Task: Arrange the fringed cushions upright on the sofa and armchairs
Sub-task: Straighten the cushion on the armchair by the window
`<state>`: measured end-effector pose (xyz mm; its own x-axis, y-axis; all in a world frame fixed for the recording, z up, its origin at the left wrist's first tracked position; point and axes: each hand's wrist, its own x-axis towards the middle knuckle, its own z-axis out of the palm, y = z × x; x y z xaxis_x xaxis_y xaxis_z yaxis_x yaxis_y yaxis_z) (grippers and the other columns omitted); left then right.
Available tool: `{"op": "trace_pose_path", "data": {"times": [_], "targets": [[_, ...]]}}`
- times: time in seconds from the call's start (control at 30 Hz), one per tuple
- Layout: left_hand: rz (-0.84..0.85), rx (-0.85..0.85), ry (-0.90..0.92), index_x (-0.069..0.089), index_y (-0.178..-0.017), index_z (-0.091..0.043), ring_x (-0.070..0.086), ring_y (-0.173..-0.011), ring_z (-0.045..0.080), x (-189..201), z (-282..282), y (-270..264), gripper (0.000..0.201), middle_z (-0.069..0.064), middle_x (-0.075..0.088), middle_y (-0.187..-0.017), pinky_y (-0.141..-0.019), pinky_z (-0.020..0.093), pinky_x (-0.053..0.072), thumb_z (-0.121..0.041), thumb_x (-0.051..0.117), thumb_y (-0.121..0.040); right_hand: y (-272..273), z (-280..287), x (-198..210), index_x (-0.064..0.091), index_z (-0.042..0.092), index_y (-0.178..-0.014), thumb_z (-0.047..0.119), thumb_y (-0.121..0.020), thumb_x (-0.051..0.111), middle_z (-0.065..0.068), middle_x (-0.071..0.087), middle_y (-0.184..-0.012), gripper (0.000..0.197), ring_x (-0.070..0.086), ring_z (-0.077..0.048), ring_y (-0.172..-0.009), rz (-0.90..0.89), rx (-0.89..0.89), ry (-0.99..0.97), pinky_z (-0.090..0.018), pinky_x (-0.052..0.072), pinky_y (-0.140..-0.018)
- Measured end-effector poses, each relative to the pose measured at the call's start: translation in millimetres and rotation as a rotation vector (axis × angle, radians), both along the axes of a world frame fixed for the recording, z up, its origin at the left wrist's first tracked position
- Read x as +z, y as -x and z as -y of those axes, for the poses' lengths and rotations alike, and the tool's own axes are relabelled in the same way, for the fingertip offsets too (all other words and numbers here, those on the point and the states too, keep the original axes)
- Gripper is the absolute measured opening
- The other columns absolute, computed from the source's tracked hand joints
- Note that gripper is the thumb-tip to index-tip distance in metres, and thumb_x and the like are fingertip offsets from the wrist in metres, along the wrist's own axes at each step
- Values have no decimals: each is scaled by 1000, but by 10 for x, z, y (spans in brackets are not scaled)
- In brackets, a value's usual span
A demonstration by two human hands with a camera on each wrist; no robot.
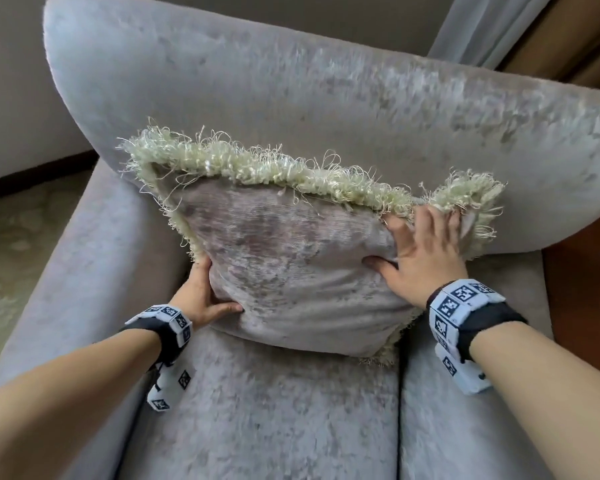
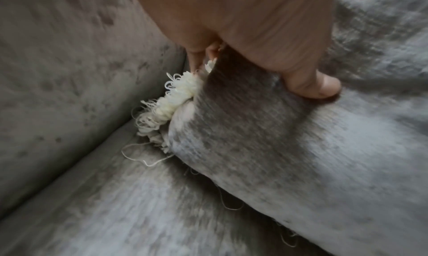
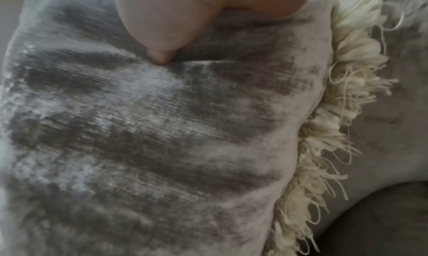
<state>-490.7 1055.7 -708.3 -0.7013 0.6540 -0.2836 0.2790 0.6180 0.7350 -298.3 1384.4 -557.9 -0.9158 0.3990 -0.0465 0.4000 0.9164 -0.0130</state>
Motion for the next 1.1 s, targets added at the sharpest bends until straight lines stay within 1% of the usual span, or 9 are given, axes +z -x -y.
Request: {"op": "trace_pose_path", "data": {"times": [0.07, 0.17, 0.3, 0.4, 0.5, 0.67, 0.9, 1.0, 1.1], "targets": [[-7, 35, -20, 22, -138, -39, 53, -121, 20, -36, -41, -87, 112, -2, 48, -127, -102, 28, 39, -79, 74, -47, -40, 47, -39, 31, 26, -118, 63, -79, 59, -16, 37, -123, 61, 30, -34, -123, -52, 4, -11, -63, 7, -113], [-66, 54, 41, 18, -143, -22, 64, -105, 38, 4, -61, -196, 110, 8, 63, -122, -84, 40, 52, -64, 74, -59, -95, 117, -37, 36, 22, -114, 42, -76, 73, -16, 44, -112, 56, 35, -32, -114, -79, 14, -33, -62, 12, -112], [-110, 24, 122, 20, -148, -23, 64, -105, 39, 243, -45, -293, 100, 11, 66, -121, -79, 36, 48, -52, 76, -70, -183, 232, 103, 39, 19, -105, 11, -63, 73, -11, 45, -94, 54, 45, -32, -96, -102, -18, -53, -60, 26, -105], [-181, -53, 89, 19, -152, -28, 60, -115, 32, 499, 28, -325, 97, 2, 59, -135, -85, 33, 46, -42, 78, -76, -378, 281, 230, 42, 15, -101, 2, -53, 69, -12, 44, -88, 56, 42, -31, -86, -155, -65, -84, -51, 28, -97], [-316, -184, 72, 13, -150, -42, 59, -117, 30, 890, 60, -208, 98, -1, 53, -141, -86, 35, 49, -46, 75, -75, -664, 227, 384, 41, 13, -100, -2, -54, 68, -16, 46, -88, 56, 37, -32, -88, -166, -101, -93, -54, 38, -90], [-523, -412, 97, -11, -140, -62, 63, -101, 33, 1654, -77, 170, 113, 7, 59, -121, -77, 43, 54, -44, 75, -70, -935, 182, 558, 38, 11, -96, -11, -53, 69, -20, 48, -85, 57, 41, -36, -84, -233, -175, -38, -45, 33, -78], [-728, -437, 156, -1, -145, -51, 60, -84, 38, 1928, -197, 458, 111, 17, 54, -98, -60, 45, 53, -36, 80, -71, -827, 284, 330, 40, 6, -101, -11, -64, 66, -25, 52, -92, 48, 47, -43, -91, -259, -325, 59, -52, 45, -77], [-752, -432, 238, -1, -146, -48, 54, -91, 39, 1714, -213, 471, 110, 23, 48, -104, -64, 51, 53, -35, 78, -71, -791, 271, 71, 43, 1, -116, 2, -75, 69, -26, 51, -112, 49, 42, -44, -108, -156, -390, 144, -55, 42, -90], [-785, -357, 212, 12, -148, -39, 48, -92, 41, 1609, -237, 412, 102, 24, 44, -106, -67, 53, 51, -42, 76, -69, -789, 306, -76, 36, 1, -129, 13, -71, 72, -29, 35, -139, 69, 31, -48, -127, -143, -448, 147, -59, 30, -105]]}}
